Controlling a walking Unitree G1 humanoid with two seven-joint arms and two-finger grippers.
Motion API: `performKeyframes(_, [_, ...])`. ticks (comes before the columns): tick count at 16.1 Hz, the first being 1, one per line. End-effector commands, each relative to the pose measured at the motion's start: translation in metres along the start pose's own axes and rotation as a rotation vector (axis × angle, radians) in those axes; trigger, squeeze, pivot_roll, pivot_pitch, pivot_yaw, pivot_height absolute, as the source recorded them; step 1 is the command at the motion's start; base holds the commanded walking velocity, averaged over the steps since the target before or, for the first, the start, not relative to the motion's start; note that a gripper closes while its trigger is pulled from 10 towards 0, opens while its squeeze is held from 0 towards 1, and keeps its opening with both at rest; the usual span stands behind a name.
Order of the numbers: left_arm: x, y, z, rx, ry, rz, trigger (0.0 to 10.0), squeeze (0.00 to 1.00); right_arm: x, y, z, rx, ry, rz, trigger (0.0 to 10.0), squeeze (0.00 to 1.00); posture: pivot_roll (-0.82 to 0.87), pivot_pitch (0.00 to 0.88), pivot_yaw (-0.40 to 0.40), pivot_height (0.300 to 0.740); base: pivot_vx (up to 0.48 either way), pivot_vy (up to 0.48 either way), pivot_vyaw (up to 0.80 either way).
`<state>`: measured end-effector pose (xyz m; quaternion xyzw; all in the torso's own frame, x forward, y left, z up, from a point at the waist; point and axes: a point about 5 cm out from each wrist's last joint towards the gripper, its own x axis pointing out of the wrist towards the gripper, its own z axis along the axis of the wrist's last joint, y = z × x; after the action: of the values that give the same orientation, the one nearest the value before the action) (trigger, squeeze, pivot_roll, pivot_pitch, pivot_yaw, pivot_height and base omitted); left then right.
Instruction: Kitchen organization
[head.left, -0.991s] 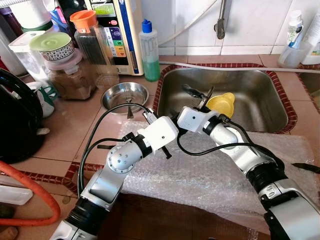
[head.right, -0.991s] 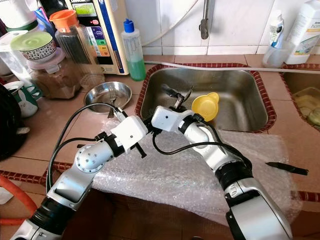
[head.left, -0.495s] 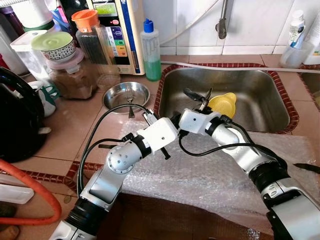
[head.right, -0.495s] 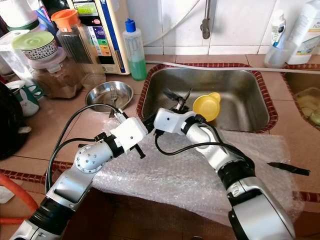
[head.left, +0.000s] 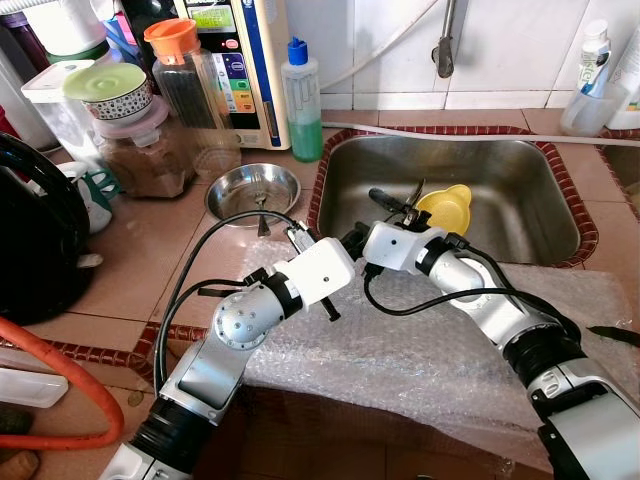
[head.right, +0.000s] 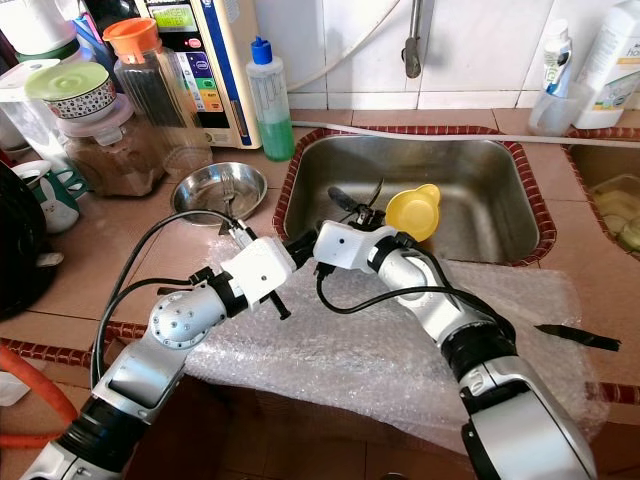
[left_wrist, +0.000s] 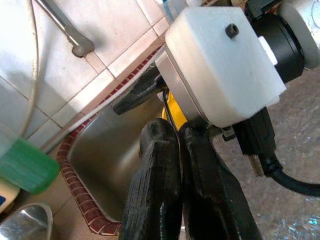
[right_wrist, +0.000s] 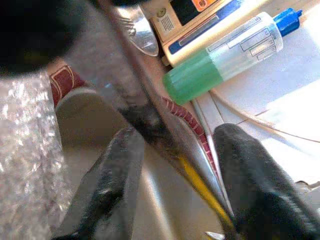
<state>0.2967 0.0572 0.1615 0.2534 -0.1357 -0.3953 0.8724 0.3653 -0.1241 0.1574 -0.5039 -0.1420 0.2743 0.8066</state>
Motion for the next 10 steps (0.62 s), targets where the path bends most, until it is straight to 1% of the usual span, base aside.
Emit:
performKeyframes(1, [-0.0007, 0.0065, 0.0067, 0.023, -0.034, 0.023, 0.8, 0.00, -0.0031, 0.0123, -0.0051, 0.016, 0.024, 0.051, 0.0, 0.00, -0.28, 0.085, 0.125, 0.740, 0.000, 0.000, 0.00])
performKeyframes(2, [-0.0004, 0.0067, 0.0068, 0.025, -0.034, 0.022, 0.9, 0.00, -0.0032, 0.0123, -0.0051, 0.016, 0.023, 0.053, 0.0, 0.00, -0.28, 0.090, 0.124, 0.740, 0.000, 0.000, 0.00])
performKeyframes(3, [-0.0009, 0.0064, 0.0059, 0.025, -0.029, 0.020, 1.3, 0.00, -0.0034, 0.0125, -0.0052, 0.016, 0.024, 0.054, 0.0, 0.00, -0.28, 0.090, 0.124, 0.740, 0.000, 0.000, 0.00])
performKeyframes(4, [-0.0009, 0.0064, 0.0059, 0.025, -0.029, 0.020, 1.3, 0.00, -0.0034, 0.0125, -0.0052, 0.016, 0.024, 0.054, 0.0, 0.00, -0.28, 0.090, 0.124, 0.740, 0.000, 0.000, 0.00])
performKeyframes(6, [-0.0014, 0.0061, 0.0051, 0.026, -0.025, 0.021, 1.9, 0.00, -0.0038, 0.0126, -0.0053, 0.018, 0.023, 0.054, 0.0, 0.00, -0.28, 0.090, 0.124, 0.740, 0.000, 0.000, 0.00])
performKeyframes(7, [-0.0014, 0.0066, 0.0053, 0.031, -0.025, 0.029, 4.4, 0.00, -0.0039, 0.0125, -0.0052, 0.018, 0.022, 0.052, 0.0, 0.00, -0.28, 0.090, 0.124, 0.740, 0.000, 0.000, 0.00])
performKeyframes(8, [-0.0012, 0.0068, 0.0054, 0.031, -0.025, 0.031, 4.8, 0.00, -0.0039, 0.0123, -0.0050, 0.019, 0.020, 0.051, 0.0, 0.00, -0.28, 0.090, 0.124, 0.740, 0.000, 0.000, 0.00])
performKeyframes(9, [-0.0008, 0.0072, 0.0052, 0.038, -0.022, 0.032, 7.7, 0.00, -0.0037, 0.0117, -0.0045, 0.019, 0.018, 0.049, 0.0, 0.00, -0.28, 0.090, 0.124, 0.740, 0.000, 0.000, 0.00])
performKeyframes(10, [-0.0007, 0.0089, 0.0047, 0.044, -0.017, 0.040, 10.0, 0.00, -0.0037, 0.0114, -0.0045, 0.018, 0.018, 0.048, 0.0, 0.00, -0.29, 0.090, 0.127, 0.740, 0.000, 0.000, 0.00])
